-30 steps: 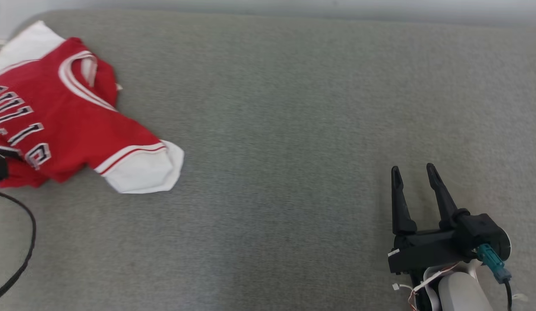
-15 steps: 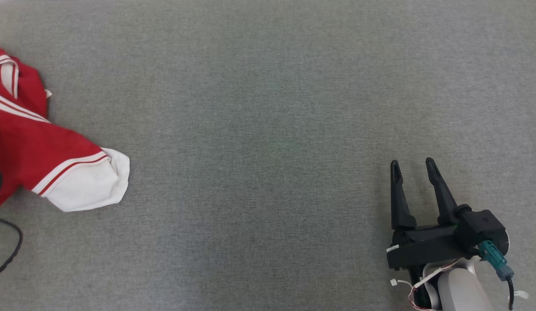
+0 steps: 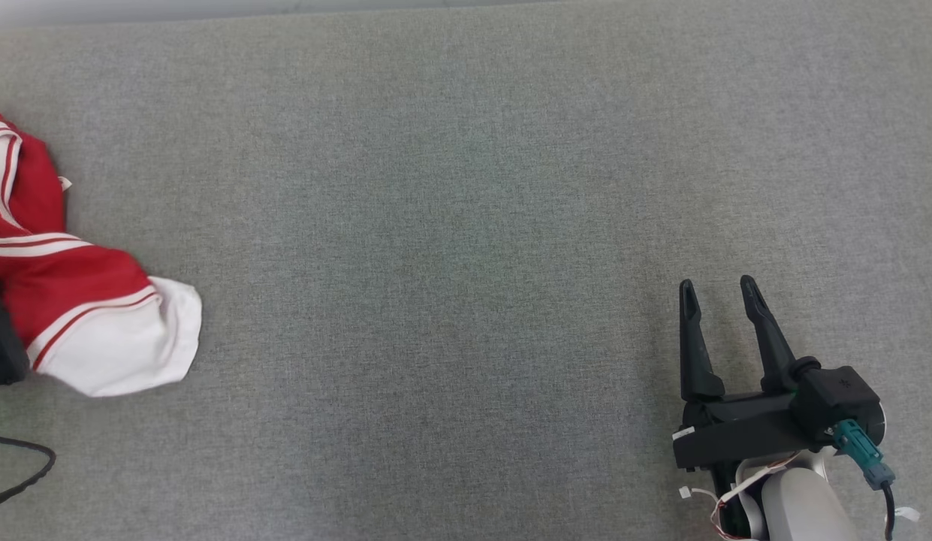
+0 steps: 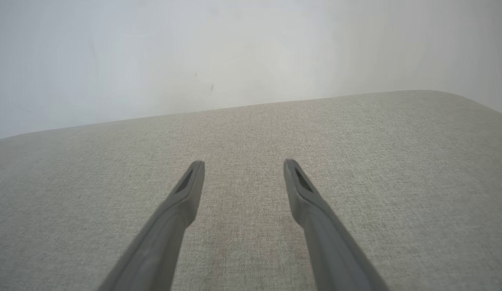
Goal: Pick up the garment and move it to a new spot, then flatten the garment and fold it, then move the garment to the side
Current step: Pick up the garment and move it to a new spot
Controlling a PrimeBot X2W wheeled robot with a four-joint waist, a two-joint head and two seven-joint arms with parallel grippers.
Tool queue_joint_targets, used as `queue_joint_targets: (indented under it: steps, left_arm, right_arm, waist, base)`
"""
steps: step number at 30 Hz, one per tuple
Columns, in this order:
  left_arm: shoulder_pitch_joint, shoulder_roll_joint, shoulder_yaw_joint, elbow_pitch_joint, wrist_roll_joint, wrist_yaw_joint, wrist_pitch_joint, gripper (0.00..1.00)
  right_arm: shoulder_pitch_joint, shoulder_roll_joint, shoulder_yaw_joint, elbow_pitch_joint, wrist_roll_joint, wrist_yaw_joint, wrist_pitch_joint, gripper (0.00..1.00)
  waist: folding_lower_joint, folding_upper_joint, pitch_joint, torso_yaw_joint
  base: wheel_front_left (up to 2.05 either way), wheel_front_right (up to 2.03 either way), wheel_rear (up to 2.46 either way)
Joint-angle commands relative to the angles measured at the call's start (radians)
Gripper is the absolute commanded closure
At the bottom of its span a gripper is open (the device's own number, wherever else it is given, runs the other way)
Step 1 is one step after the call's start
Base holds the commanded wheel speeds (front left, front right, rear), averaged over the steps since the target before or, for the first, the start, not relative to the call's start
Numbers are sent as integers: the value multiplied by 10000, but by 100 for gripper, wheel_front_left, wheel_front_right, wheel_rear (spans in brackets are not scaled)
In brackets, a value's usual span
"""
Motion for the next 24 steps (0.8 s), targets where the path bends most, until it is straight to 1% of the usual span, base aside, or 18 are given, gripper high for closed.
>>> queue_joint_targets:
  steps: [1,2,7,9,12,15,18,21,23,24]
  left_arm:
    - [-81,11,-11,70,-14,19,-138,100]
    - [-125,42,-40,96,63,32,-303,100]
    - [-458,167,-143,-40,561,240,-1822,100]
    - [-639,98,-87,-125,560,226,-2414,100]
    - [-991,151,-124,-368,698,207,-3226,100]
    - [-1309,132,-153,-785,846,212,-3876,100]
    - [-1639,143,-247,-1378,1026,222,-4379,100]
    - [-2003,211,-349,-2095,1225,231,-4659,100]
    - [-2259,102,-441,-2602,1208,210,-4716,100]
    - [-2457,-52,-581,-3137,1228,193,-4613,100]
  right_arm:
    - [62,30,-14,-1,13,-21,-6,0]
    - [66,30,-31,8,-1,-21,-6,0]
    - [139,30,-77,-3,27,-21,-6,0]
    - [178,29,-91,-2,22,-21,-6,0]
    - [258,29,-102,48,67,-21,-6,0]
    - [363,27,-69,115,106,-21,-6,0]
    - [435,29,-42,174,181,-21,-6,0]
    - [525,27,-13,229,264,-21,-6,0]
    - [568,27,15,253,357,-21,-6,0]
    - [617,27,36,275,436,-21,-6,0]
  waist:
    - [1,-1,-22,12]
    - [1,-1,-51,24]
    - [1,-1,-283,203]
    - [1,-1,-424,313]
    - [1,-1,-644,479]
    - [1,-1,-912,614]
    - [1,-1,-1173,675]
    - [1,-1,-1384,666]
    - [1,-1,-1507,626]
    - [1,-1,-1600,560]
  base:
    - [0,0,0]
    - [0,0,0]
    - [0,0,0]
    - [0,0,0]
    - [0,0,0]
    - [0,0,0]
    - [0,0,0]
    - [0,0,0]
    - [0,0,0]
    - [0,0,0]
